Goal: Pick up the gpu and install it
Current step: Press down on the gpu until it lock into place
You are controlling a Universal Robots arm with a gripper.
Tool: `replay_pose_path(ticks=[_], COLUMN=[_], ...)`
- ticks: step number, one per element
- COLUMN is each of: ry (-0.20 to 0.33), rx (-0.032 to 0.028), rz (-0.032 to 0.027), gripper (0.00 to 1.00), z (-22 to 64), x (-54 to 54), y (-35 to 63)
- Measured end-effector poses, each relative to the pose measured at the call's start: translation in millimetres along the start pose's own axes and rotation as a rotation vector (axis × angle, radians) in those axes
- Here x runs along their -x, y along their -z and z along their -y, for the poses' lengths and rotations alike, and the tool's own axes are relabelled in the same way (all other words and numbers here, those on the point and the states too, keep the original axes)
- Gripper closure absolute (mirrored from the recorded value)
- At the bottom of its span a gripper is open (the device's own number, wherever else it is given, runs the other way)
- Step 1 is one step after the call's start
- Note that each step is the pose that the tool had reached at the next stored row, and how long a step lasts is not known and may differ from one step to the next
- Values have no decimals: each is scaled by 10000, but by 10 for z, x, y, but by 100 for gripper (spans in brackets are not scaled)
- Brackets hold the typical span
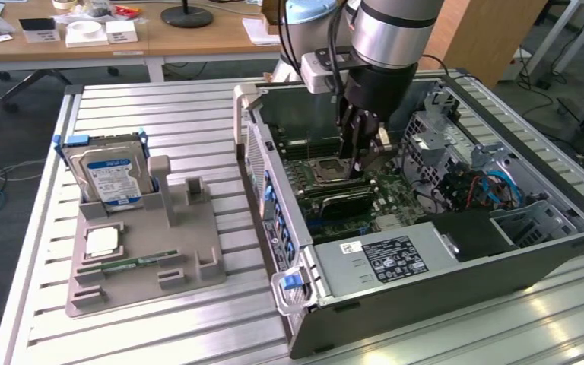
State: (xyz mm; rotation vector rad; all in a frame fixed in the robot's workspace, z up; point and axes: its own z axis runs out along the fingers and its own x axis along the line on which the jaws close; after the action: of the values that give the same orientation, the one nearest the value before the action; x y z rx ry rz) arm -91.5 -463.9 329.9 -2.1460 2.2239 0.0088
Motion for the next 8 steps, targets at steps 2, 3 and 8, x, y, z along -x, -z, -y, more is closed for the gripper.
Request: replay_pose_path(ticks=[2, 3, 8], ry=[0, 0, 0], rx=[0, 0, 0], rz=[0, 0, 0], gripper=[54, 54, 68], z=[0, 0, 0], x=[0, 0, 0], y=[0, 0, 0])
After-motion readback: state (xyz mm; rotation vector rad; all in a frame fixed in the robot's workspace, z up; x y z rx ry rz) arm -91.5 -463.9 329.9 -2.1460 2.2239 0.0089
